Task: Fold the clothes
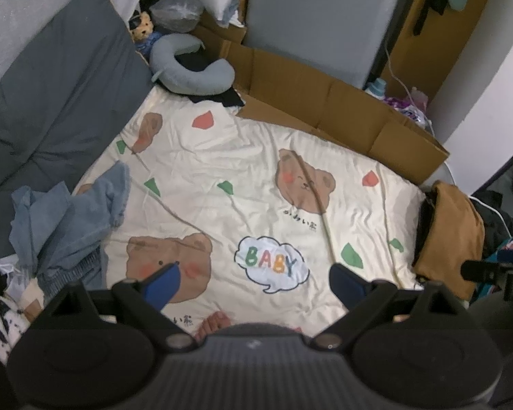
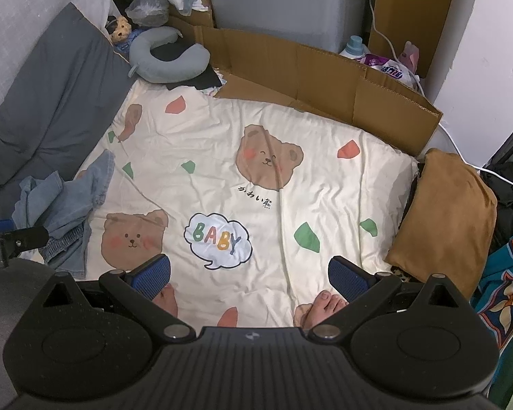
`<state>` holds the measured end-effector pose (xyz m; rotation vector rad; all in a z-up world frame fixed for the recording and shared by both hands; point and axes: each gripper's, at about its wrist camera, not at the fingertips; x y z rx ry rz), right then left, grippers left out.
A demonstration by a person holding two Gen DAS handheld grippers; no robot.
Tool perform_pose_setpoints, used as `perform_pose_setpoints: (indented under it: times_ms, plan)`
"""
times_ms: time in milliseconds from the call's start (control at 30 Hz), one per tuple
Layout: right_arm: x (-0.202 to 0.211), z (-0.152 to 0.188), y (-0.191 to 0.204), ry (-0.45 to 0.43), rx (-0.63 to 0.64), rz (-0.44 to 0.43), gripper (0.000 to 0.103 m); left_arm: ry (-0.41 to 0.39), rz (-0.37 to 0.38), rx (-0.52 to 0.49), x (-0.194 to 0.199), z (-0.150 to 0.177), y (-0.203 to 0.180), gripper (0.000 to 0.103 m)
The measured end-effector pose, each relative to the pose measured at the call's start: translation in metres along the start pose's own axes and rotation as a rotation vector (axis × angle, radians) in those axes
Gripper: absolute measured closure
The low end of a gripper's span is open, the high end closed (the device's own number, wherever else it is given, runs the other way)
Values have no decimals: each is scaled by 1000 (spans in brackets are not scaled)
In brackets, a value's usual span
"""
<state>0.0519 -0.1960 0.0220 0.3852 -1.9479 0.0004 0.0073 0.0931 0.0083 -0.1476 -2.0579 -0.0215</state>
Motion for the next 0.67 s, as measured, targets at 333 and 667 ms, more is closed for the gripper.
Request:
perform_pose_setpoints:
  times_ms: [333, 667]
  plan:
    - [1, 0, 0, 0, 3, 5, 2, -5, -7, -4, 0, 2, 1, 8]
    - [2, 1, -2, -9, 3, 7, 2, -17, -10, 0, 2, 2, 4, 7]
Point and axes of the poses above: each gripper's, at about its wrist camera, not at the fingertips, and x roughly against the way its jaws point, y to its left, z to its underside, and after that the axes turned 5 degrees about -x, right-handed
